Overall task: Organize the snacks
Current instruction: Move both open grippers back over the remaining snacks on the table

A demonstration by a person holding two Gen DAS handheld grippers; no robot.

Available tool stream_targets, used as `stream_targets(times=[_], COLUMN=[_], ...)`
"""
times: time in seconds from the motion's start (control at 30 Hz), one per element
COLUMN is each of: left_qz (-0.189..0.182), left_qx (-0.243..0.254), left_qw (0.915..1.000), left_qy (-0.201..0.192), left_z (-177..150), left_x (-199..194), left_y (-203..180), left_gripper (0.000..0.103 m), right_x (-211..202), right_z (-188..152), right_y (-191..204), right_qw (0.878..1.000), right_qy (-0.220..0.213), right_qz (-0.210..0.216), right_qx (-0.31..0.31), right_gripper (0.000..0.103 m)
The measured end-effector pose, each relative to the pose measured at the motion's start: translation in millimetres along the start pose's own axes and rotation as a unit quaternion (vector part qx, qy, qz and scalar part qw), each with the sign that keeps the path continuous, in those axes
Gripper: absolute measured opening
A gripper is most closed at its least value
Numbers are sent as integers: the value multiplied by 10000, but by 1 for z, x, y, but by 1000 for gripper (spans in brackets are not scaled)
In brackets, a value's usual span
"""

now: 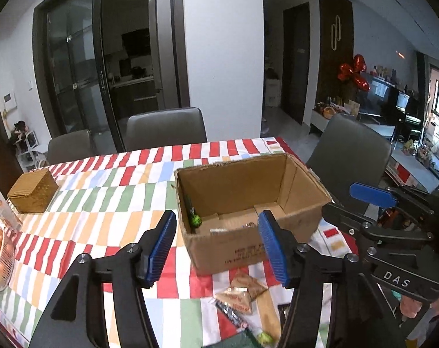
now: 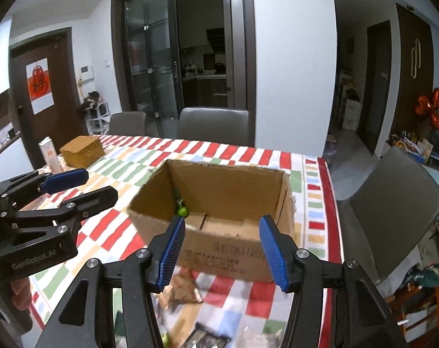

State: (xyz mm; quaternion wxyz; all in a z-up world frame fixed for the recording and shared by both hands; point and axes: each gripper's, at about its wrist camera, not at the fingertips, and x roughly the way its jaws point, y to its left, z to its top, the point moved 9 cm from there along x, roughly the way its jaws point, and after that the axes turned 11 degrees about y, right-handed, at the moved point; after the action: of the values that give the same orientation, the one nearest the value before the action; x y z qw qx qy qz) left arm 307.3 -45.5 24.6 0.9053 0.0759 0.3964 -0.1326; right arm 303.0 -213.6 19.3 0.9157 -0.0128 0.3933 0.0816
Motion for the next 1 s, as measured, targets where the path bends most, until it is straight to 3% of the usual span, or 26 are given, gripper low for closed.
stream_targets(times=[0.43,0.53,1.0], left_qz=[46,21,-240], left_qx=[290,302,299], left_qw=[9992,9989,9926], left_qy=[259,353,1152], left_z=[-61,-75,-150], left_x=[-13,-13,22], left_y=[-5,-6,-4], left_gripper=[63,64,64], right_x=[6,10,49], right_z=[-66,-78,-138], right_y=[27,32,38], right_qw=[9981,9972,9894], right_qy=[514,641,1432], right_qz=[342,380,200], right_qx=[4,-25,143], right_gripper=[54,59,65])
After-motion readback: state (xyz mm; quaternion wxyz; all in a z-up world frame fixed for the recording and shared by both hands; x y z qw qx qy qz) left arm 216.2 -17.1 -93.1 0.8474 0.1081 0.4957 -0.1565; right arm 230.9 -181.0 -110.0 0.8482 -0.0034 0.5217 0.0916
